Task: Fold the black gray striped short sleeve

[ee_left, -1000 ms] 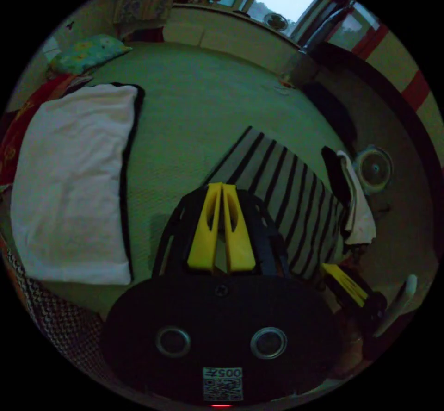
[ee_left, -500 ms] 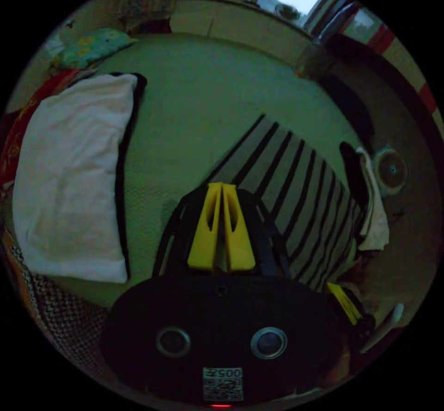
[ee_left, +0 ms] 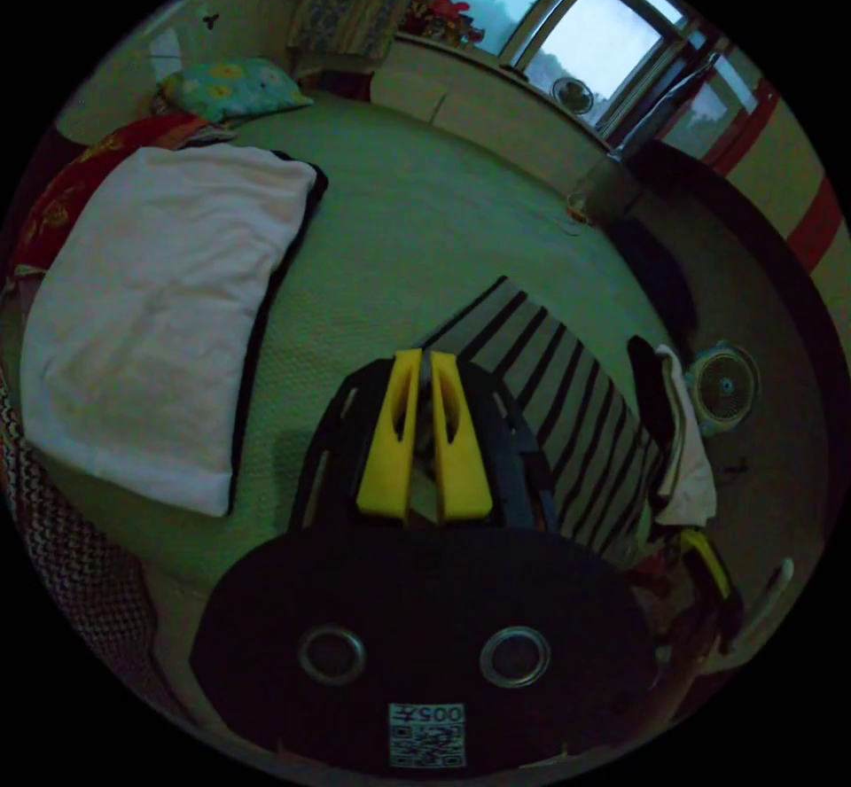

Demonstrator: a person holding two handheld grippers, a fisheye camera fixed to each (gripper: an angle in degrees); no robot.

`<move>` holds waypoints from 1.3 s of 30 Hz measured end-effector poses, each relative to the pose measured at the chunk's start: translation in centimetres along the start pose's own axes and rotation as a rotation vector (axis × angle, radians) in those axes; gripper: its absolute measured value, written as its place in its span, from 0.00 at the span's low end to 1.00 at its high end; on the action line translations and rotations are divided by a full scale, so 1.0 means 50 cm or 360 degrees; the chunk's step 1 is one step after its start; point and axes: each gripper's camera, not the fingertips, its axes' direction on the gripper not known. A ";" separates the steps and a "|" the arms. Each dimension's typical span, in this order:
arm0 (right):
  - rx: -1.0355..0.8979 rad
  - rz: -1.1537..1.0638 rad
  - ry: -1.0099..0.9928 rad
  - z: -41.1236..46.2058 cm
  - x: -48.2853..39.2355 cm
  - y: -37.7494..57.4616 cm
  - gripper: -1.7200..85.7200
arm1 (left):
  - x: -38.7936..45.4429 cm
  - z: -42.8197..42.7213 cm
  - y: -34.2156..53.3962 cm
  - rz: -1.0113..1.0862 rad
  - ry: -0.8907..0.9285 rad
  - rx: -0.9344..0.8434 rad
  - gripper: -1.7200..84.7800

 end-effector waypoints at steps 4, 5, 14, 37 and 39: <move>-0.0059 0.0014 0.0010 0.038 0.056 -0.069 0.14 | 0.025 0.038 -0.003 0.0035 0.0097 -0.0084 0.14; -0.0085 0.0022 0.0048 0.051 0.068 -0.087 0.15 | 0.031 0.050 -0.004 0.0034 0.0095 -0.0116 0.17; -0.0184 0.0062 0.0072 0.083 0.124 -0.129 0.18 | 0.158 0.145 -0.011 0.0174 -0.0003 -0.0316 0.26; 0.0150 -0.0042 -0.0149 -0.198 0.178 -0.137 0.01 | 0.659 0.193 0.001 0.0360 -0.0141 -0.0091 0.10; 0.0178 -0.0127 -0.0087 -0.243 0.161 -0.128 0.01 | 0.711 0.188 0.003 0.0416 -0.0162 -0.0071 0.10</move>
